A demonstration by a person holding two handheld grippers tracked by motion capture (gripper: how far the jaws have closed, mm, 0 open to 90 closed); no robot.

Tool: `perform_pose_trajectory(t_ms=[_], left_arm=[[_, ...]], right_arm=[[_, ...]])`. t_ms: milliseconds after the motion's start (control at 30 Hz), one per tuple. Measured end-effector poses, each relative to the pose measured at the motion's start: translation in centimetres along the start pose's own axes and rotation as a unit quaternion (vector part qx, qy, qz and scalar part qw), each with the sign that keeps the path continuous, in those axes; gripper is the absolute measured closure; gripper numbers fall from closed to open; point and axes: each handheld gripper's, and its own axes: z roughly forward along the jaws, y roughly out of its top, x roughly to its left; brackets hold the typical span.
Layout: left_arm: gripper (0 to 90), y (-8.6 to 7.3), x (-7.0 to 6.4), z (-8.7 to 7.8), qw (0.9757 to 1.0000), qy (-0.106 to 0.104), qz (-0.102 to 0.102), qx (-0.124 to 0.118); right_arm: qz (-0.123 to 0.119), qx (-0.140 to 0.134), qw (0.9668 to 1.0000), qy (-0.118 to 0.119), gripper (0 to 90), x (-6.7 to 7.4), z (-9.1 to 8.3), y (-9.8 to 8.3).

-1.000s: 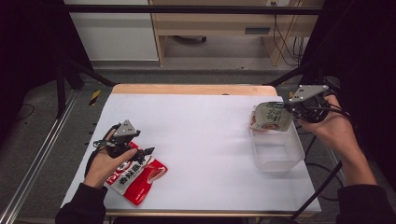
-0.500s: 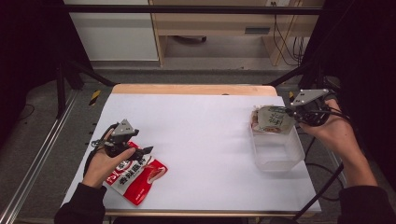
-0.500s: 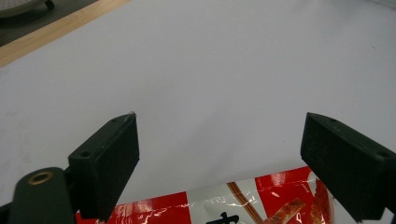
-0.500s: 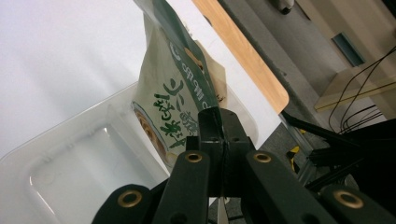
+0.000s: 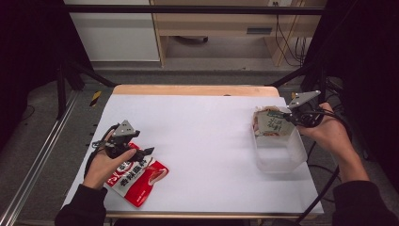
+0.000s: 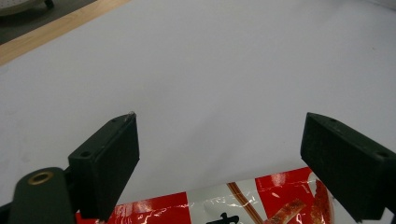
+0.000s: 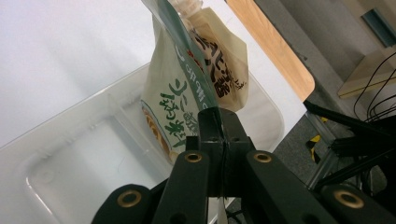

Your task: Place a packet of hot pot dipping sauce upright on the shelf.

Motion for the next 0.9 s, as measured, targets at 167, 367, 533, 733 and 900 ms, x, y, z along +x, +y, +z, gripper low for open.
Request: perform_pose_trajectory(t_ms=[167,367,533,733,900], left_arm=[[11.9,0.0,0.0,0.1,1.0000,-0.001,0.002,0.002],[11.9,-0.1,0.0,0.0,1.0000,0.000,0.001,0.002],[11.9,-0.1,0.1,0.0,1.0000,0.001,0.000,0.001],[11.9,-0.1,0.1,0.0,1.0000,0.000,0.000,0.000],[11.9,0.0,0.1,-0.1,1.0000,0.001,0.000,-0.001]], right_arm=[[0.019,-0.001,0.9998,-0.011,89.6,-0.8,0.9,-0.2],[0.037,-0.013,0.9991,-0.018,88.1,-1.2,1.5,-0.7],[0.042,-0.016,0.9988,-0.021,85.1,-1.3,1.5,-0.7],[0.044,-0.019,0.9985,-0.027,75.7,-1.2,1.4,-0.7],[0.048,-0.021,0.9981,-0.033,61.6,-1.0,1.3,-0.5]])
